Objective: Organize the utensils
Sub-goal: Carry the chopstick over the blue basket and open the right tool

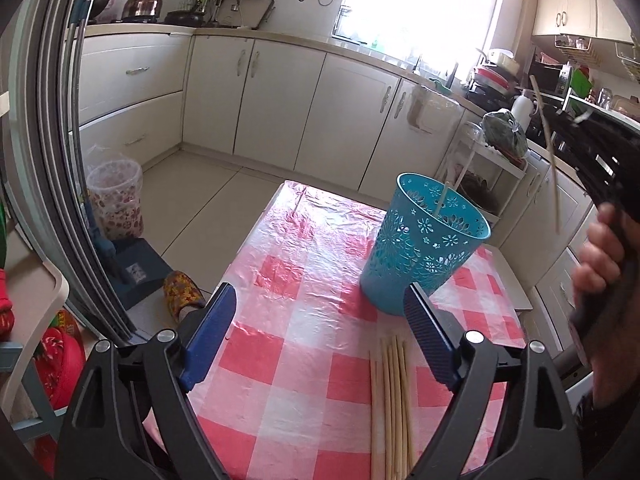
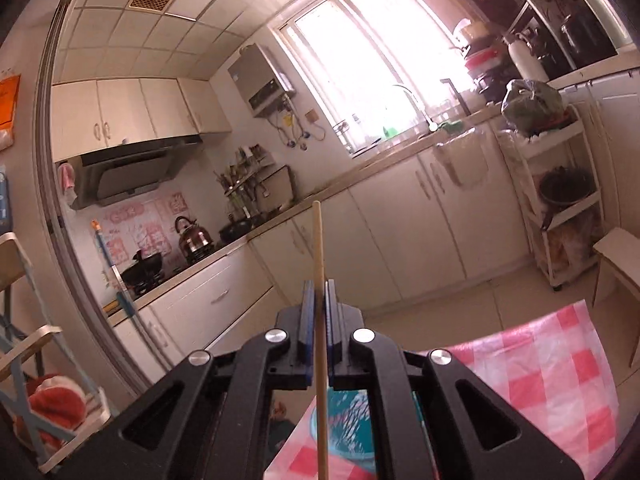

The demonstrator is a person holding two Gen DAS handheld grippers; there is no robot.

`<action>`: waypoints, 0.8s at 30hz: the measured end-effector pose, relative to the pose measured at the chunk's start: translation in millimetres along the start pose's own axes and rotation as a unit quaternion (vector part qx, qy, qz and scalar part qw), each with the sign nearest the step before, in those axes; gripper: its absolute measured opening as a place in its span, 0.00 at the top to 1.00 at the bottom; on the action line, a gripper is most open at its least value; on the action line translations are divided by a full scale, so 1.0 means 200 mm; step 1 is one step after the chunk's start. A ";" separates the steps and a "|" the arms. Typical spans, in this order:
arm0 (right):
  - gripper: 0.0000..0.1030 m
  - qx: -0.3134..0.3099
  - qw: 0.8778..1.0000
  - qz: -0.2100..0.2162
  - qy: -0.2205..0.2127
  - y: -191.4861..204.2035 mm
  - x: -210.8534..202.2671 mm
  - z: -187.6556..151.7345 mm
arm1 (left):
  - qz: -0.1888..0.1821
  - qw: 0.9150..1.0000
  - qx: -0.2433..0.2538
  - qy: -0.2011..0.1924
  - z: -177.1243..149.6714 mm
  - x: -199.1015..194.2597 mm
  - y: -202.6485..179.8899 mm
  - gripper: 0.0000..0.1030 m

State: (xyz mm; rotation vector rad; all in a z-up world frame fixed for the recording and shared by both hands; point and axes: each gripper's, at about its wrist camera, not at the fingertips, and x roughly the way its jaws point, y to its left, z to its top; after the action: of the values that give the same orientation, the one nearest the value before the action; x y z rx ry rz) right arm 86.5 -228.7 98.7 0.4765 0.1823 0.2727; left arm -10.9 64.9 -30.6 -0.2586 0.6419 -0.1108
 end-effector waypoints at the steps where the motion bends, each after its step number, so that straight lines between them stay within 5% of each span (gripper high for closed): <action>1: 0.95 -0.006 1.000 -0.010 -0.007 -0.01 0.06 0.00 | -0.001 1.000 -0.001 0.001 0.00 0.00 0.00 0.21; 9: 0.95 -0.019 0.994 -0.094 0.058 -0.16 0.36 -0.17 | -0.003 1.000 -0.009 0.003 -0.01 -0.02 0.01 0.20; 17: 0.93 -0.048 0.988 -0.092 0.112 -0.16 0.40 -0.32 | -0.003 1.000 -0.020 0.009 -0.01 0.00 0.02 0.19; 19: 0.79 -0.050 0.987 -0.088 0.126 -0.16 0.40 -0.33 | -0.003 1.000 -0.019 0.006 0.00 -0.01 0.02 0.19; 24: 0.77 -0.057 0.991 -0.077 0.095 -0.09 0.25 -0.26 | 0.008 1.000 -0.021 -0.011 0.02 -0.07 0.02 0.16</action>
State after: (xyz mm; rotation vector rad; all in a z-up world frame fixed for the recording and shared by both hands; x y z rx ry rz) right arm 126.5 -207.7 39.3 0.3203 0.3849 0.1747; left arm -19.2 71.3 -21.1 -0.2941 0.6238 -0.0797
